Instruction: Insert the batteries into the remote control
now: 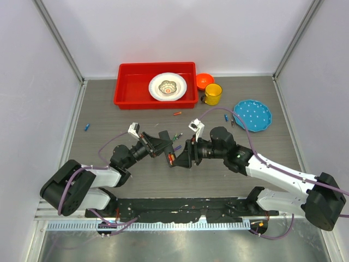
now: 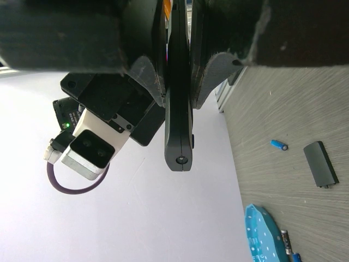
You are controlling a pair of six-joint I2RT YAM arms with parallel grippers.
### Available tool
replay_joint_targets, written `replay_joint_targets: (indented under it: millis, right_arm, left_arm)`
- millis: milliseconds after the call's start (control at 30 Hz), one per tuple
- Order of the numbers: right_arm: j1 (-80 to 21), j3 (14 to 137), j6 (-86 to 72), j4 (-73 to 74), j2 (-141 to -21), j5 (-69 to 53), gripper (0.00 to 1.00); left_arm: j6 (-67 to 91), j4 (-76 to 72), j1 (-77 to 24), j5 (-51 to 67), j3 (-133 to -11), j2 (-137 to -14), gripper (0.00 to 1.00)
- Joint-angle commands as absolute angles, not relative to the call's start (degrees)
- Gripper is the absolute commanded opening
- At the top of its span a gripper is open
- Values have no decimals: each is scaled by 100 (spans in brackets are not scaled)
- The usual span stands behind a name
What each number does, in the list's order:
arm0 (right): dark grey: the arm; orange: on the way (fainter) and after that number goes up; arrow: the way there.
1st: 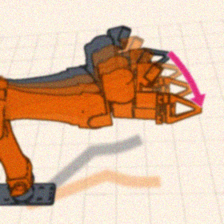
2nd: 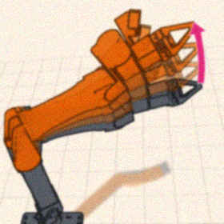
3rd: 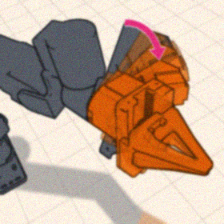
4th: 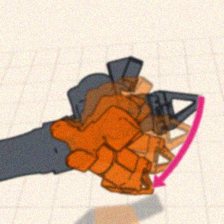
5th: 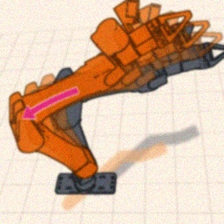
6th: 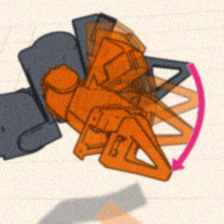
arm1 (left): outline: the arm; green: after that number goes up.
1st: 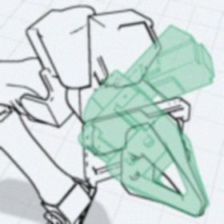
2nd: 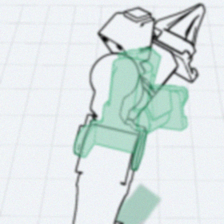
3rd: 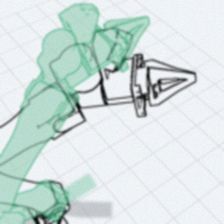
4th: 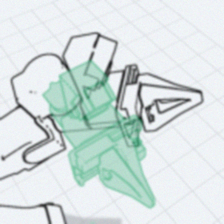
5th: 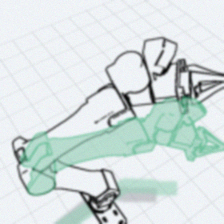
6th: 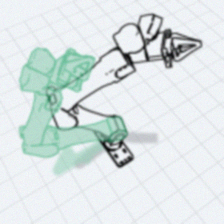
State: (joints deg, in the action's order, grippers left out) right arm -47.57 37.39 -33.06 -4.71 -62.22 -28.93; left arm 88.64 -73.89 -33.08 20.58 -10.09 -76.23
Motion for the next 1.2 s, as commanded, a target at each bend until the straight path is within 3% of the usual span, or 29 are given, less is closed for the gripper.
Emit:
replay_joint_targets:
  millis: [0, 1167]
  right_arm:
    - [-4781, 3788, -3015, -554, -6100, -3146, 65]
    - [-4641, 3876, -3392, -668, -6495, -3093, 54]
  left_arm:
    - [8895, -8859, -3340, 2013, -1081, -7480, 0]
    - [8842, -8859, -3472, 2039, -1037, -7321, 0]
